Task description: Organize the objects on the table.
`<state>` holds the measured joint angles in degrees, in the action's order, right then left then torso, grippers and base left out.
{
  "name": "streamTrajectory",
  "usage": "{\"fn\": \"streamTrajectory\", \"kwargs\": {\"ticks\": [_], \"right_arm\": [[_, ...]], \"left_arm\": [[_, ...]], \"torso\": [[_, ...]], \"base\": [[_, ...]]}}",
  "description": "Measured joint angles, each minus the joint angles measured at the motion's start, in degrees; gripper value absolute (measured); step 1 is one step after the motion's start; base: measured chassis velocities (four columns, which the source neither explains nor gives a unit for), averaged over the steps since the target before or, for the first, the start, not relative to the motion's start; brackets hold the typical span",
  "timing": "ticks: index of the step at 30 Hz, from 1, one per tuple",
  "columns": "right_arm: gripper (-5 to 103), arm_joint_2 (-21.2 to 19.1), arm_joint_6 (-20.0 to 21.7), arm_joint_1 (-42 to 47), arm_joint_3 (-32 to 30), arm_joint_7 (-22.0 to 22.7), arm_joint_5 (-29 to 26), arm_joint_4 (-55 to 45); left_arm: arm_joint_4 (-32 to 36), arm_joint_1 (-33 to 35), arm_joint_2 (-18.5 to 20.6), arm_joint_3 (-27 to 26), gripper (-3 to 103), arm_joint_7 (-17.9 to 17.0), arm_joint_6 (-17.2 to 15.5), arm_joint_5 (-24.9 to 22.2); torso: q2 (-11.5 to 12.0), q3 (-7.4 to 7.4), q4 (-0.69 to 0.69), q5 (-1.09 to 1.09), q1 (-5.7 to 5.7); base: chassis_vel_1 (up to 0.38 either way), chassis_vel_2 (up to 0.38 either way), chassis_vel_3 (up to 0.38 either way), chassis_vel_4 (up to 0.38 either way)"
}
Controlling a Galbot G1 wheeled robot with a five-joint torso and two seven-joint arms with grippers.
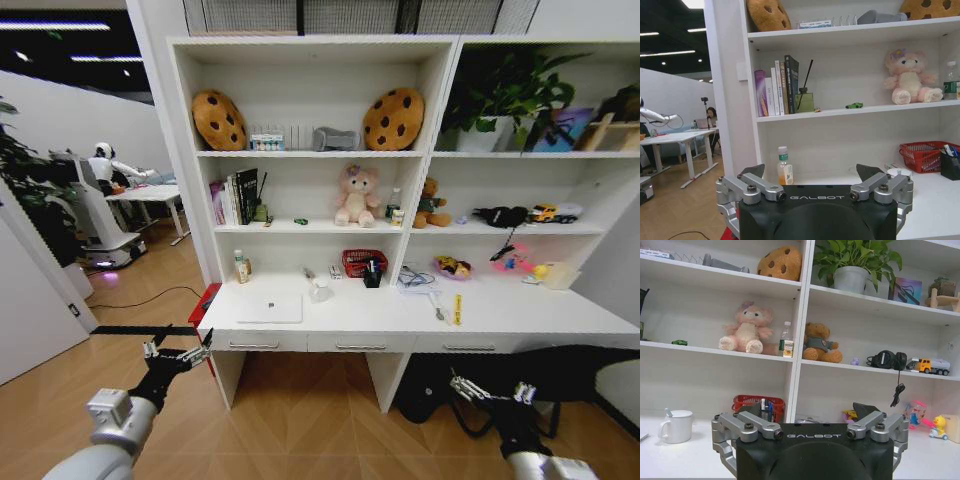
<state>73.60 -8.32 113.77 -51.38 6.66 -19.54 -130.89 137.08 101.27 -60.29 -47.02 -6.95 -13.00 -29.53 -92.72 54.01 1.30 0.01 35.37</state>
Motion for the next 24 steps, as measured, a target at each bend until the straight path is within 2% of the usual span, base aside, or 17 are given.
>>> {"fn": "streamTrajectory", "kwargs": {"ticks": [24], "right_arm": [[100,0.0,0.0,0.0,0.0,0.0,0.0,0.0]], "left_arm": [[0.0,0.0,0.0,0.0,100,0.0,0.0,0.0]], "torso": [[0.0,0.00,0.00,-0.01,0.00]], "base": [[0.000,0.000,0.000,0.000]]}}
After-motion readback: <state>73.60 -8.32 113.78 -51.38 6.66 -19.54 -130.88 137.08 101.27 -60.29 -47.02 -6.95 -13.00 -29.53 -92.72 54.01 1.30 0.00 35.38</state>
